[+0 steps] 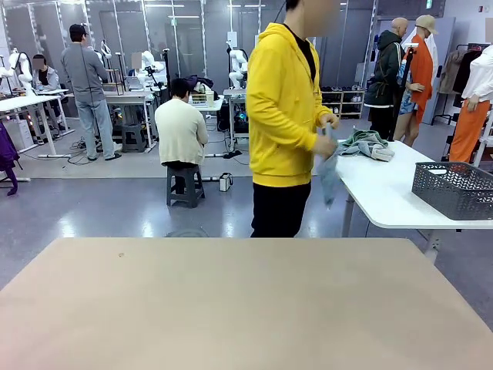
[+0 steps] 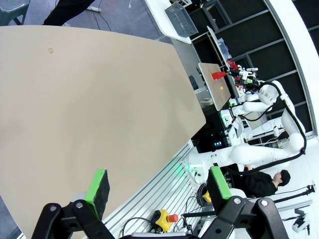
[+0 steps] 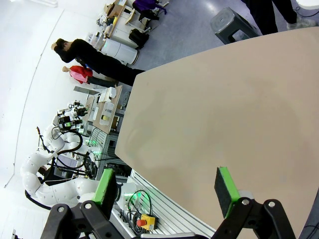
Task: Fold the towels and place them in the basket.
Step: When a person lays out a Towel with hook on the table, fold it in half twice.
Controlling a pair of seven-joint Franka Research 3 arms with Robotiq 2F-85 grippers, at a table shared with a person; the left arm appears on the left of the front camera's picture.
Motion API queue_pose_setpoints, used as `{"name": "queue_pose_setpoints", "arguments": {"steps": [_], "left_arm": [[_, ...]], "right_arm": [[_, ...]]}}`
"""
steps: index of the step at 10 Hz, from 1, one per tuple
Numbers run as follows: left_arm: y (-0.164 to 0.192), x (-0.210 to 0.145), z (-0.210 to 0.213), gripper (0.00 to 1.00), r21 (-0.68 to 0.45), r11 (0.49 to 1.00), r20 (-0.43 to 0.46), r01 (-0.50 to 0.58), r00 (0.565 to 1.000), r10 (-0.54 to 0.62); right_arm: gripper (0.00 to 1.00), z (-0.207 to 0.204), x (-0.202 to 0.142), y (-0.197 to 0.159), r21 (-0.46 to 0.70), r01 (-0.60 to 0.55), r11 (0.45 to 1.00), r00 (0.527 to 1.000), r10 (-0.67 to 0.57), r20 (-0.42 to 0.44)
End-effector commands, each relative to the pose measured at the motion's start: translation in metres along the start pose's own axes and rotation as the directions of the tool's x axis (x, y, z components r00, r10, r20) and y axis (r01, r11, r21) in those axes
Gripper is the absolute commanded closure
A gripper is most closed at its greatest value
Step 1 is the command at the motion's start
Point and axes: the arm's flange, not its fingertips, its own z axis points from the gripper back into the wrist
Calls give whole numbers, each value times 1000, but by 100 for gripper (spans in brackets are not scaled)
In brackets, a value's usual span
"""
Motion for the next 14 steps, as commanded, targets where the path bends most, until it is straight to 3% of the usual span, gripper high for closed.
{"name": "queue_pose_setpoints", "arguments": {"steps": [1,14], "left_arm": [[-1,-1,1,0,-6,1000,-1,6,1000,-6],[-1,-1,1,0,-6,1000,-1,6,1000,-6]], "right_arm": [[0,0,0,1,11,-3,1000,1000,3,1],[0,0,0,1,11,-3,1000,1000,3,1]]}}
